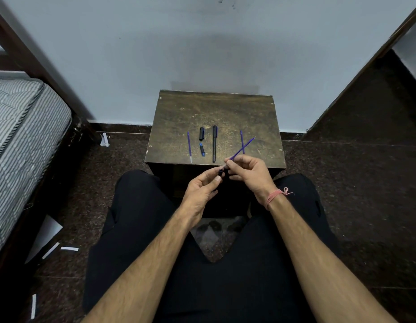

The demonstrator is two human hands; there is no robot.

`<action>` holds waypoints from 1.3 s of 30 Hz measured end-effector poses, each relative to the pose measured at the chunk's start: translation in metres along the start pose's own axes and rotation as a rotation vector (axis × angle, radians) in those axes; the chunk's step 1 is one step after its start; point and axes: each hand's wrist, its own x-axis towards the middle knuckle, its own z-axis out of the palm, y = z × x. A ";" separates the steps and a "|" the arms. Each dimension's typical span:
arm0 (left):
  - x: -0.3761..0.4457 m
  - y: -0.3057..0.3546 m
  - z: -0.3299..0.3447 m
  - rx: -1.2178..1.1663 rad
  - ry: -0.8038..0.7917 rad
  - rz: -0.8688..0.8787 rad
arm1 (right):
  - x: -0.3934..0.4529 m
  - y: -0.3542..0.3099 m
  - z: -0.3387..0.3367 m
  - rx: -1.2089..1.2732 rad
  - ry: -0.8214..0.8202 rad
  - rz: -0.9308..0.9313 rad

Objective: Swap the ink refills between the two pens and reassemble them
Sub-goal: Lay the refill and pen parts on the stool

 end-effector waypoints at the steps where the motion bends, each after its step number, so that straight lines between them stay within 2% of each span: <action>1: 0.000 -0.001 0.000 0.006 0.000 0.000 | 0.000 0.000 0.000 -0.060 0.003 -0.035; 7: 0.002 -0.003 -0.002 0.023 0.016 0.003 | -0.002 0.004 0.002 -0.452 -0.021 -0.196; 9: 0.003 -0.005 -0.003 0.023 0.021 0.007 | -0.003 0.006 0.004 -0.489 -0.029 -0.199; 11: 0.004 -0.005 -0.004 0.018 0.046 0.001 | -0.002 0.005 0.004 -0.465 -0.018 -0.200; 15: 0.005 -0.005 -0.003 0.029 0.031 -0.001 | 0.000 -0.002 0.000 -0.186 -0.029 -0.156; 17: 0.004 -0.005 -0.003 0.031 0.025 -0.006 | 0.001 -0.003 -0.003 -0.128 -0.011 -0.149; 27: 0.004 -0.009 -0.005 0.100 0.009 -0.025 | 0.002 0.005 0.002 -0.193 0.036 -0.155; 32: 0.008 -0.008 -0.004 -0.017 0.028 -0.024 | 0.001 0.008 0.005 -0.197 0.022 -0.113; 36: 0.014 -0.006 -0.009 -0.169 0.123 -0.012 | 0.001 0.013 0.009 -0.453 0.079 -0.148; 39: 0.018 -0.004 -0.013 -0.190 0.187 0.005 | 0.000 0.011 0.020 -0.687 0.159 -0.173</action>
